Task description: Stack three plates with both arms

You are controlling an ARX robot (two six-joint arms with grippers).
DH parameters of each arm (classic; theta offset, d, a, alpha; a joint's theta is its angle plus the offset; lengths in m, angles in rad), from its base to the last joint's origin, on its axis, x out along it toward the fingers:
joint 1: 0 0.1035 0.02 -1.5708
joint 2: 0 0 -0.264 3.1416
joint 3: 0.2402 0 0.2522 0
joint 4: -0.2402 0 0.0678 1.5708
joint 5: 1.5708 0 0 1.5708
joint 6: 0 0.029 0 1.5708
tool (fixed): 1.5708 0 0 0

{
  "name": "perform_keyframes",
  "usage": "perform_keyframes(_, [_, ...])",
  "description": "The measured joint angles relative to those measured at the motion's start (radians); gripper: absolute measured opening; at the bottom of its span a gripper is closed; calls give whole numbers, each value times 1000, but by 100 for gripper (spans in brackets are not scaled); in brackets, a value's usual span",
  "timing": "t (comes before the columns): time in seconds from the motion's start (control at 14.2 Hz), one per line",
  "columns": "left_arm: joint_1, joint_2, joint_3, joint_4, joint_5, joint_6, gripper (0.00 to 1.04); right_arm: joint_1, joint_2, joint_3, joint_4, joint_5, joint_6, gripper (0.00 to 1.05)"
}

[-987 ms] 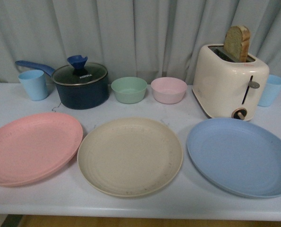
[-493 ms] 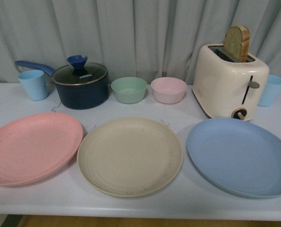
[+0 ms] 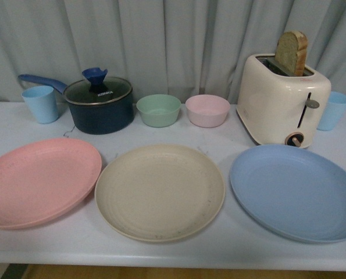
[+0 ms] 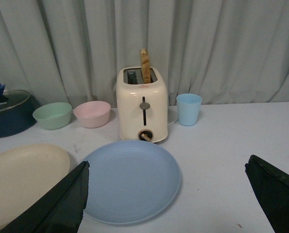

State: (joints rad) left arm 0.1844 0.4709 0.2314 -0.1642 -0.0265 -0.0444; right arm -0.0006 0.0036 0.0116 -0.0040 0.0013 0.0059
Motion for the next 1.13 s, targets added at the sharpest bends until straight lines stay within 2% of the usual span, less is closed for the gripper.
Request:
perform_keyframes(0.21, [103,460,220,93,170,89,98,0,0,0,0,0,0,98])
perform_keyframes(0.28, [139,821,450,63,201,199,98,0,0,0,1,0,0,98])
perform_keyframes(0.42, [161,1350,824,17,309,237,98,0,0,0,0,0,0,98])
perform_keyframes(0.78, [193,1600,1020,-40,334,282,98,0,0,0,1,0,0,98])
perform_keyframes(1.13, [206,1750,1085,-32,323,335,98,0,0,0,0,0,0,98])
